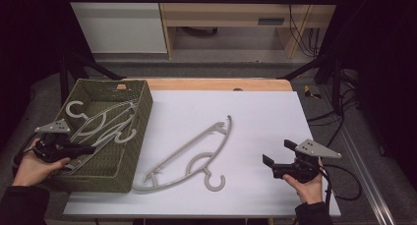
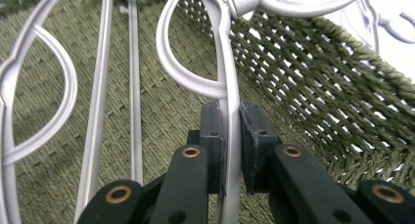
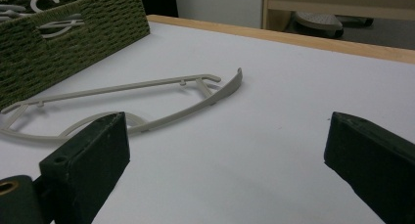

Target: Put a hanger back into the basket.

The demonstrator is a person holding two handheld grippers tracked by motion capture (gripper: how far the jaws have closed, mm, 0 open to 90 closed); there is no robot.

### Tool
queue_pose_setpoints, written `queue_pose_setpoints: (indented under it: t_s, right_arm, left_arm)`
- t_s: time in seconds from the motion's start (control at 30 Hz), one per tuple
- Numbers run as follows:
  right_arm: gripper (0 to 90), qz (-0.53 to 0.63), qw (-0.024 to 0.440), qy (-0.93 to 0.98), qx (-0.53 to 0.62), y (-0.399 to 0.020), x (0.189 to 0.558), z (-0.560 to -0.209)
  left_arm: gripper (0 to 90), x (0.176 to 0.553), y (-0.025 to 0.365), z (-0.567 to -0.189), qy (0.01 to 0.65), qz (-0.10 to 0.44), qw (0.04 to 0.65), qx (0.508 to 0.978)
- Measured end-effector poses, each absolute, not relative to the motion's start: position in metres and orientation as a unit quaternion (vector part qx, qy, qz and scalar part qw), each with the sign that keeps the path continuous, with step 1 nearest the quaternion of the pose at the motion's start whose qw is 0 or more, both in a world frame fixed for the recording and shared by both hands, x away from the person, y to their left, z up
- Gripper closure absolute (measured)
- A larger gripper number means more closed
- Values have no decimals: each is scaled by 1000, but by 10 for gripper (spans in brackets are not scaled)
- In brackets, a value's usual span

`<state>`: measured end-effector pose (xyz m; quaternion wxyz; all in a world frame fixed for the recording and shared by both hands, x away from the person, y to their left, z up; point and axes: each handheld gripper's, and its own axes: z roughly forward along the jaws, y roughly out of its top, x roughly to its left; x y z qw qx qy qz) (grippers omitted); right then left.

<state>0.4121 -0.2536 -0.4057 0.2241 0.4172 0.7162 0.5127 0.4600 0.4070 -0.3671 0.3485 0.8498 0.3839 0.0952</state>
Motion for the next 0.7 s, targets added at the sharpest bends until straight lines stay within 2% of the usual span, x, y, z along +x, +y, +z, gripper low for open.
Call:
queue_pose_setpoints:
  t_s: [0.23,0.7]
  right_arm:
    - [33,514,223,716,416,-253,412,-406]
    - [33,514,223,716,417,-253,412,-405]
  left_arm:
    - [785,461,404,-372,397,103,301,861]
    - [757,458,413,-373,443,120,327,826]
